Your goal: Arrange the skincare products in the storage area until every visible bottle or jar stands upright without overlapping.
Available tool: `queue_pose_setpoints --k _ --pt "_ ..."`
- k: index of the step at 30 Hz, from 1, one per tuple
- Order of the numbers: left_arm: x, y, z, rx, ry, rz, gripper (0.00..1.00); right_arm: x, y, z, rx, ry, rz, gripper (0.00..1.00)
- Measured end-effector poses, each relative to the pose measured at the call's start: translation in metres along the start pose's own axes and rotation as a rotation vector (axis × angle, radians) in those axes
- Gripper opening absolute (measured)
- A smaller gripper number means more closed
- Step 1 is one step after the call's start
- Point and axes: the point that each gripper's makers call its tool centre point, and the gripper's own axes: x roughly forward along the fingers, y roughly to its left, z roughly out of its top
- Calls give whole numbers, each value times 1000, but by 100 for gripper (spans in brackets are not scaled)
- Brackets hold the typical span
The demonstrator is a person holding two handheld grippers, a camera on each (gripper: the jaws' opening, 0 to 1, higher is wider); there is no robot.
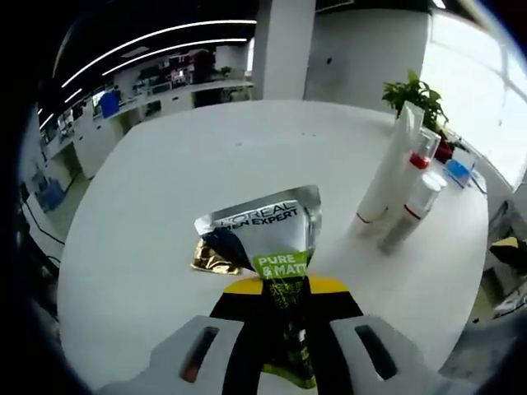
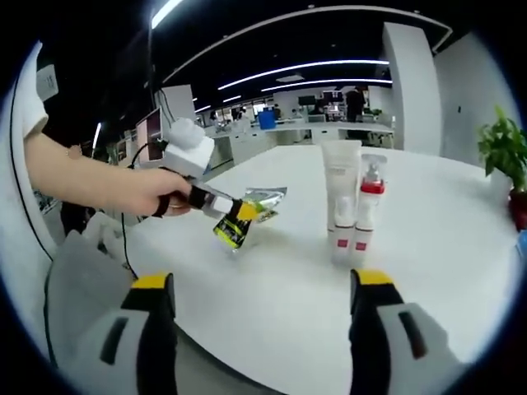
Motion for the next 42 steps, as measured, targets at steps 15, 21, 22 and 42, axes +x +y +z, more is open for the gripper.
queue_pose_setpoints --k 15,21,22,42 --pt "-58 -25 -4 67 -93 -54 13 0 4 1 -1 -2 12 79" --pt "-76 -35 -6 80 -120 -75 13 0 6 1 -1 0 20 73" --pt "-79 -37 -6 91 -123 -80 13 0 6 2 1 -3 21 72" --pt "-125 -76 -12 220 -190 -221 13 0 41 63 286 -195 199 47"
